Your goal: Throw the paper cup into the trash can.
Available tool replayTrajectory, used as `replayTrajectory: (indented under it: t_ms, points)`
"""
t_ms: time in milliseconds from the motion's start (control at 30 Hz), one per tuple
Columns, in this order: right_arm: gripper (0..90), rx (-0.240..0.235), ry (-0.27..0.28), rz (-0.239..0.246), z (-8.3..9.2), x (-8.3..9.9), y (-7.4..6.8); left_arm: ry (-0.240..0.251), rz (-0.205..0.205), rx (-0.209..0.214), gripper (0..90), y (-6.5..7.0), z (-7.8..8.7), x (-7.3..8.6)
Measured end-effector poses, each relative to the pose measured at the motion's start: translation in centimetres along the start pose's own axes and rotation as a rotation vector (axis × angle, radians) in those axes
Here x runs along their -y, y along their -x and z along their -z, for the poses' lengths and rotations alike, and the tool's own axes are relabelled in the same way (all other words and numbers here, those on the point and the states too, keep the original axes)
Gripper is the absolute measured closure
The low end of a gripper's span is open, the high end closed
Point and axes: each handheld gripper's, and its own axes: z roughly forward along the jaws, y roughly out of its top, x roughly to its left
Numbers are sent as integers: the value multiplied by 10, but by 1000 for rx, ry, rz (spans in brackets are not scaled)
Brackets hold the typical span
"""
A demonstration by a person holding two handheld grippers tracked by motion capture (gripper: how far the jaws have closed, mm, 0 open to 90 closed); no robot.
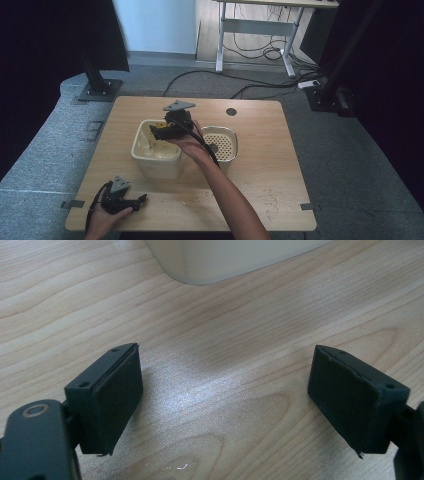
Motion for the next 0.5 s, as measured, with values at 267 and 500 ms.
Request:
replayTrajectory:
  t_ms: [267, 500]
  points:
    - [188, 47, 68, 7, 55, 14, 25, -2, 0, -8, 141, 1, -1, -1]
    - [216, 95, 118, -23, 99, 42, 51, 0, 1, -10, 140, 1, -1, -1]
